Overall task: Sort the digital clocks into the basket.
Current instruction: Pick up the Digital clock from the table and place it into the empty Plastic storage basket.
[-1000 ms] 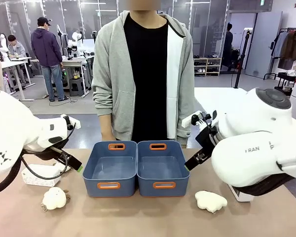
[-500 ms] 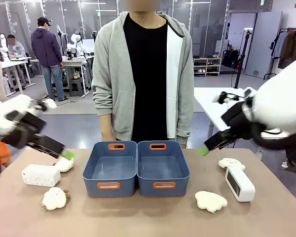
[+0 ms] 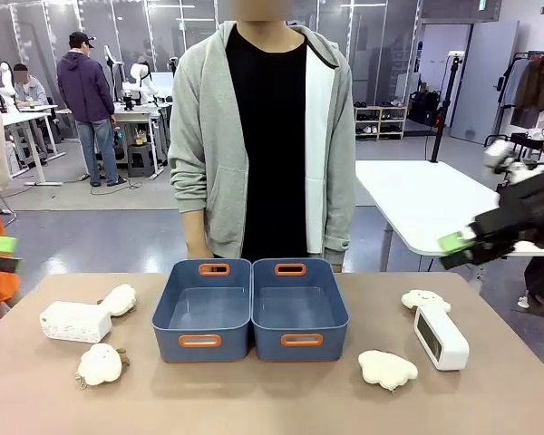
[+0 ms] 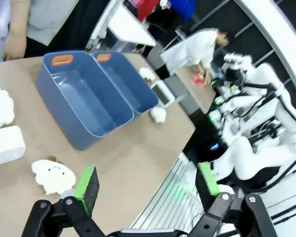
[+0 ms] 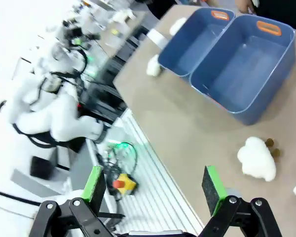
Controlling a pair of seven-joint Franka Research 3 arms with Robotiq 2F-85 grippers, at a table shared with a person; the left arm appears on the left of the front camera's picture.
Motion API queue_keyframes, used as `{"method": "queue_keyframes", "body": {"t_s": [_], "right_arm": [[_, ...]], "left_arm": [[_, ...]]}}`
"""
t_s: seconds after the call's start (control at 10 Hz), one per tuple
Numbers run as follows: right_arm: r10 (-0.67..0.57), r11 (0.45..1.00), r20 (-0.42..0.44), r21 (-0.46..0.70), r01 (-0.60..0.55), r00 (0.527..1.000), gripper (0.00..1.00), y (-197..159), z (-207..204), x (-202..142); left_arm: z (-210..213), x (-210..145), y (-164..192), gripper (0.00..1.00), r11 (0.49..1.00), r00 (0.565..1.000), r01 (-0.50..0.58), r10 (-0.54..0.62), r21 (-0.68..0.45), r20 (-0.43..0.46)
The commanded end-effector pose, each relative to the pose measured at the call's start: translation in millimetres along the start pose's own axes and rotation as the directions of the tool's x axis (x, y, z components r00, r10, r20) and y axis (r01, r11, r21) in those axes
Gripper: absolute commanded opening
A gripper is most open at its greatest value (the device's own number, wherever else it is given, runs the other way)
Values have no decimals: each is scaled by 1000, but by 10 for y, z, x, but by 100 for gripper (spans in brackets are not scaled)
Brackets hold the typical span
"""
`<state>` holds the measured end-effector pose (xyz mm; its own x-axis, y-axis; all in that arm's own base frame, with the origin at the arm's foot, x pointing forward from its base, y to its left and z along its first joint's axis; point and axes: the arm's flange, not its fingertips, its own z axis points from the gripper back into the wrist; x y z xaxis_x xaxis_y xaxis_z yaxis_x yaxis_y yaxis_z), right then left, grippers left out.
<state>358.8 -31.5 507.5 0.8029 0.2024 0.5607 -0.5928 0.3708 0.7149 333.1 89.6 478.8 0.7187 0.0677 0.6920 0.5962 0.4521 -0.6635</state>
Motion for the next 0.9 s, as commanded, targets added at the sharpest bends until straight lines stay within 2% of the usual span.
{"method": "queue_keyframes", "body": {"t_s": [0.0, 0.1, 0.3, 0.5, 0.7, 0.8], "right_arm": [[-64, 997, 108, 54, 59, 992, 100, -282, 419, -242], [-87, 994, 195, 84, 71, 977, 100, -386, 670, -461], [-105, 990, 300, 126, 70, 948, 100, -555, 958, -780], [-137, 987, 345, 127, 98, 929, 100, -622, 1114, -965], [-133, 989, 357, 110, 100, 924, 100, -606, 1161, -951], [-119, 991, 313, 103, 91, 942, 100, -599, 1081, -885]], "left_arm": [[289, -400, 112, 100, 996, 993, -65, 70, -61, 90], [509, -538, 136, 100, 991, 984, -126, 130, -41, 124], [806, -694, 73, 100, 987, 968, -159, 161, -24, 194], [979, -824, 32, 100, 983, 951, -181, 178, -14, 254], [952, -846, 84, 100, 983, 938, -181, 175, -7, 298], [887, -825, 109, 100, 988, 955, -156, 147, 13, 259]]}}
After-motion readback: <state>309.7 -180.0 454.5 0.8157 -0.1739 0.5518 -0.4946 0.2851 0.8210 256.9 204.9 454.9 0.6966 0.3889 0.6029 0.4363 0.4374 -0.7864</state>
